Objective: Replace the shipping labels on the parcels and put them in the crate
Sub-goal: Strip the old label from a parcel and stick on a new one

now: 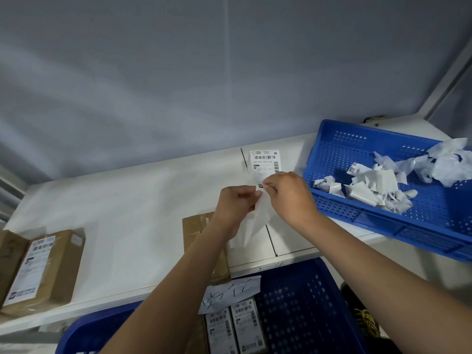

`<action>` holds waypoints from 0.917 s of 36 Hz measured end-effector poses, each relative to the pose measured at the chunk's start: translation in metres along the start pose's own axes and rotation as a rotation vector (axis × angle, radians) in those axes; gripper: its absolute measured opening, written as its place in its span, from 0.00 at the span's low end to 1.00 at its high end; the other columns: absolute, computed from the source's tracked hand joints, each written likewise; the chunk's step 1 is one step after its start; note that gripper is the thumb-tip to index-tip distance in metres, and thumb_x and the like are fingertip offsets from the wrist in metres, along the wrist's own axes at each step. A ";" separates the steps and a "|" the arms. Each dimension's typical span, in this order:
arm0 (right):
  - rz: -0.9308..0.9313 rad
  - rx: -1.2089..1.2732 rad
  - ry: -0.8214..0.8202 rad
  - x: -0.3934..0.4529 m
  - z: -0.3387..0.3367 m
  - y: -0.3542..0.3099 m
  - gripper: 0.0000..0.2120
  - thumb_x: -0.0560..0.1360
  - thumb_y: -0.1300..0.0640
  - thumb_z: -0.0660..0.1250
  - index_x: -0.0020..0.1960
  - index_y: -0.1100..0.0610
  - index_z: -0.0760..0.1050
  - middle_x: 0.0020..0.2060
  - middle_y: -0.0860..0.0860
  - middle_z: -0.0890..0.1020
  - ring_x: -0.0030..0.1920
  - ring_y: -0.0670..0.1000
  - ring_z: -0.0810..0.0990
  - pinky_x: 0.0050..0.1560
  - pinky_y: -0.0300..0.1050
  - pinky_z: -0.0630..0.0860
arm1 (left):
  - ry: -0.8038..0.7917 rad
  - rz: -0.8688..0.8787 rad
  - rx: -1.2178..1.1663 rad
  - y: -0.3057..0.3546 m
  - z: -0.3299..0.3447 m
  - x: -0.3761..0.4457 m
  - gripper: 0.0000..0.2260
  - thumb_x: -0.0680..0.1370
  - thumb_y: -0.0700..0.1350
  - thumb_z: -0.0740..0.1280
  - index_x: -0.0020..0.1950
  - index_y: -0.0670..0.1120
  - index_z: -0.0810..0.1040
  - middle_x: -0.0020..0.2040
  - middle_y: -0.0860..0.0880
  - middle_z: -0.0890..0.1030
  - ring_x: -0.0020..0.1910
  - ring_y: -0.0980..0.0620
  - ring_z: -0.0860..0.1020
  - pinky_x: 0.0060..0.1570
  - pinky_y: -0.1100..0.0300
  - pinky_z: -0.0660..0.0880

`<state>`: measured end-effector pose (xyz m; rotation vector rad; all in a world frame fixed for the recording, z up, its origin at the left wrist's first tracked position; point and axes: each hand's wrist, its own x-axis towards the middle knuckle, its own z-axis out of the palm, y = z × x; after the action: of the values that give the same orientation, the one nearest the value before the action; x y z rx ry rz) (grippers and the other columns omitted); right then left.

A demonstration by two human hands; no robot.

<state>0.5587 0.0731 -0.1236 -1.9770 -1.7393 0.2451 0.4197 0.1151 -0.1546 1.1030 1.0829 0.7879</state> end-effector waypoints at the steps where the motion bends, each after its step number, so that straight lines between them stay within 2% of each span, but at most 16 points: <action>1: 0.015 0.006 -0.011 0.000 -0.001 0.002 0.11 0.80 0.61 0.65 0.41 0.58 0.81 0.39 0.55 0.82 0.43 0.58 0.78 0.47 0.50 0.75 | -0.005 -0.001 0.009 0.001 0.000 0.000 0.05 0.79 0.34 0.71 0.53 0.33 0.83 0.46 0.41 0.81 0.47 0.48 0.78 0.59 0.51 0.79; 4: 0.040 0.050 -0.014 -0.001 -0.004 0.008 0.11 0.79 0.61 0.65 0.39 0.59 0.79 0.35 0.56 0.81 0.39 0.58 0.78 0.42 0.51 0.77 | -0.017 0.014 0.056 0.002 0.002 -0.001 0.09 0.78 0.33 0.72 0.57 0.34 0.82 0.49 0.41 0.82 0.48 0.49 0.80 0.59 0.51 0.80; 7: 0.031 0.081 -0.015 -0.002 -0.006 0.009 0.10 0.79 0.60 0.66 0.40 0.58 0.81 0.35 0.55 0.82 0.39 0.57 0.79 0.43 0.52 0.78 | -0.027 0.036 0.090 0.001 0.002 -0.001 0.10 0.77 0.33 0.73 0.58 0.33 0.82 0.45 0.42 0.82 0.43 0.51 0.79 0.52 0.58 0.80; 10: 0.013 0.125 -0.033 -0.003 -0.009 0.008 0.08 0.79 0.59 0.67 0.46 0.55 0.85 0.41 0.53 0.85 0.43 0.54 0.81 0.47 0.50 0.79 | -0.026 0.089 0.132 0.004 0.003 -0.003 0.04 0.77 0.35 0.74 0.50 0.41 0.86 0.41 0.44 0.83 0.40 0.51 0.78 0.49 0.57 0.79; 12: -0.006 0.149 -0.059 -0.004 -0.011 0.007 0.07 0.79 0.56 0.68 0.48 0.54 0.85 0.42 0.53 0.85 0.45 0.53 0.81 0.49 0.50 0.78 | -0.018 0.152 0.206 0.006 0.003 -0.003 0.08 0.76 0.37 0.75 0.42 0.49 0.87 0.39 0.45 0.85 0.39 0.50 0.77 0.48 0.53 0.79; 16: 0.000 0.170 -0.103 -0.003 -0.014 0.006 0.08 0.79 0.52 0.70 0.51 0.53 0.86 0.44 0.52 0.86 0.48 0.53 0.81 0.52 0.49 0.77 | -0.034 0.232 0.279 0.010 0.004 -0.006 0.11 0.77 0.36 0.74 0.43 0.53 0.87 0.41 0.48 0.87 0.40 0.54 0.81 0.48 0.53 0.80; 19: 0.030 0.190 -0.104 -0.001 -0.017 0.008 0.07 0.78 0.53 0.70 0.52 0.52 0.86 0.46 0.51 0.86 0.49 0.51 0.81 0.52 0.45 0.76 | -0.053 0.240 0.289 0.011 0.005 -0.007 0.09 0.77 0.37 0.74 0.44 0.51 0.87 0.37 0.53 0.85 0.34 0.59 0.78 0.44 0.60 0.77; 22: 0.047 0.208 -0.098 0.000 -0.018 0.010 0.07 0.78 0.54 0.70 0.52 0.53 0.86 0.46 0.51 0.86 0.48 0.51 0.81 0.51 0.44 0.75 | -0.028 0.209 0.287 0.012 0.005 -0.006 0.05 0.77 0.37 0.74 0.46 0.47 0.87 0.36 0.54 0.83 0.32 0.60 0.77 0.44 0.61 0.77; 26: 0.055 0.211 -0.096 -0.001 -0.019 0.012 0.06 0.78 0.54 0.70 0.50 0.53 0.86 0.44 0.51 0.86 0.47 0.52 0.82 0.51 0.47 0.77 | -0.014 0.186 0.253 0.011 0.005 -0.005 0.04 0.77 0.36 0.74 0.47 0.45 0.87 0.36 0.55 0.82 0.31 0.61 0.77 0.42 0.63 0.76; 30: 0.068 0.242 -0.105 -0.003 -0.022 0.010 0.06 0.76 0.51 0.73 0.50 0.52 0.86 0.45 0.49 0.86 0.49 0.50 0.82 0.53 0.47 0.78 | -0.044 0.212 0.231 0.010 0.005 -0.008 0.05 0.78 0.35 0.72 0.52 0.38 0.86 0.38 0.50 0.83 0.31 0.62 0.77 0.37 0.68 0.75; 33: 0.069 0.241 -0.109 -0.002 -0.023 0.009 0.07 0.76 0.53 0.73 0.52 0.53 0.86 0.48 0.50 0.86 0.50 0.51 0.82 0.56 0.48 0.78 | -0.048 0.223 0.232 0.009 0.004 -0.007 0.06 0.78 0.36 0.73 0.53 0.38 0.86 0.39 0.48 0.83 0.32 0.60 0.76 0.39 0.66 0.75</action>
<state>0.5762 0.0647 -0.1085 -1.8789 -1.6235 0.5685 0.4215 0.1100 -0.1438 1.4507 1.0403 0.8201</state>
